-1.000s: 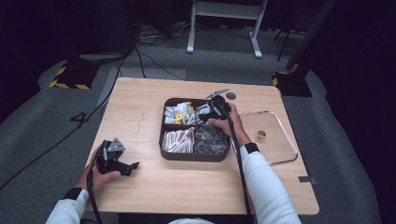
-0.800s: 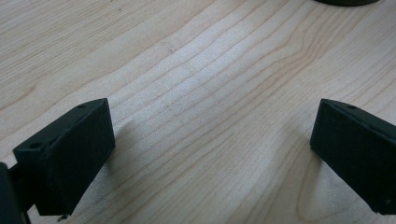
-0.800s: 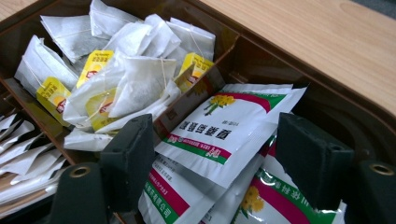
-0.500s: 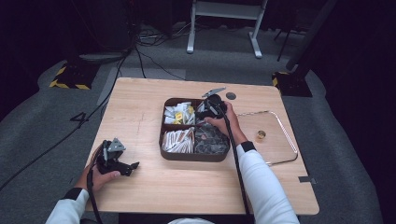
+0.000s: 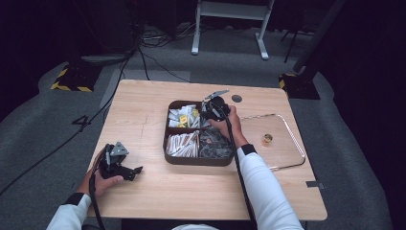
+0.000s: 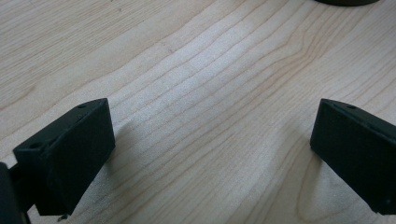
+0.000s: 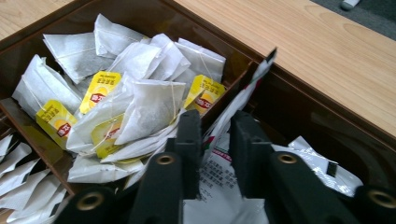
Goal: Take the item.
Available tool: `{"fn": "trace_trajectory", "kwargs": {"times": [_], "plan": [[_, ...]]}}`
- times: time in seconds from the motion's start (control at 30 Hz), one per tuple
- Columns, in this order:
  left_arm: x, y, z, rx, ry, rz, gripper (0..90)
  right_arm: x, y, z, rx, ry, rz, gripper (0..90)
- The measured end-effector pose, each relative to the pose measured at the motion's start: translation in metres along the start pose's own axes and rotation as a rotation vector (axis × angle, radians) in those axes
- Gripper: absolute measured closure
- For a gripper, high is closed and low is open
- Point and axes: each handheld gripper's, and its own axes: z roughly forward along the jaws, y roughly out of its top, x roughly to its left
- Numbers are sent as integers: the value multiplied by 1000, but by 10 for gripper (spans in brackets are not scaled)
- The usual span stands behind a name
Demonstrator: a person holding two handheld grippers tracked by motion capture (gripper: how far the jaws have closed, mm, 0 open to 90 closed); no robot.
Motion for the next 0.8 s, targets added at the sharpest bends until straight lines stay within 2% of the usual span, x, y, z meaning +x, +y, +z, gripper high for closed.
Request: {"fn": "trace_trajectory", "kwargs": {"times": [0.1, 0.2, 0.27, 0.57, 0.8], "plan": [[0, 0, 0, 0, 0, -1, 2, -1, -2, -3, -18, 17, 3, 862], [0, 0, 0, 0, 0, 0, 2, 1, -5, -6, -39, 31, -19, 881], [0, 0, 0, 0, 0, -1, 2, 2, -6, -10, -53, 24, -41, 891], [0, 0, 0, 0, 0, -2, 1, -2, -13, -32, -109, 50, -42, 899], [0, 0, 0, 0, 0, -2, 2, 2, -17, -49, -157, 72, -76, 900]]}}
